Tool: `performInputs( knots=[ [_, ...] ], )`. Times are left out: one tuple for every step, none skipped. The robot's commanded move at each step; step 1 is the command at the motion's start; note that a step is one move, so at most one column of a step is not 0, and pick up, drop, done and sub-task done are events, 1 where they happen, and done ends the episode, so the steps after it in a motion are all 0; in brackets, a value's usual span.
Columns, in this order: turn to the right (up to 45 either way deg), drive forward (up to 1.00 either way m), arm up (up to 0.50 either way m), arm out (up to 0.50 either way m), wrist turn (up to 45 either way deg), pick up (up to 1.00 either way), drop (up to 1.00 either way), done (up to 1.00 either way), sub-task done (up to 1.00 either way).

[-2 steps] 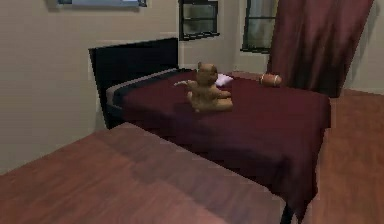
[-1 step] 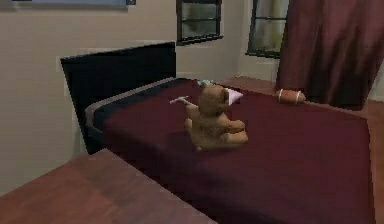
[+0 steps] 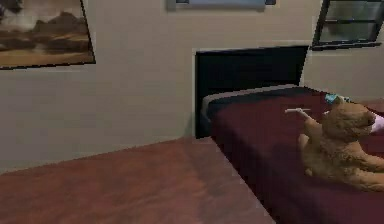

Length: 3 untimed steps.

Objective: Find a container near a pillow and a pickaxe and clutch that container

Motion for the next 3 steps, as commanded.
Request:
performInputs(
  knots=[
    [0.0,0.75,0.00,0.00,0.0,0.00,0.00,0.00,0.00],
    [45.0,0.00,0.00,0.00,0.0,0.00,0.00,0.00,0.00],
    [45.0,0.00,0.00,0.00,0.0,0.00,0.00,0.00,0.00]
  ],
)
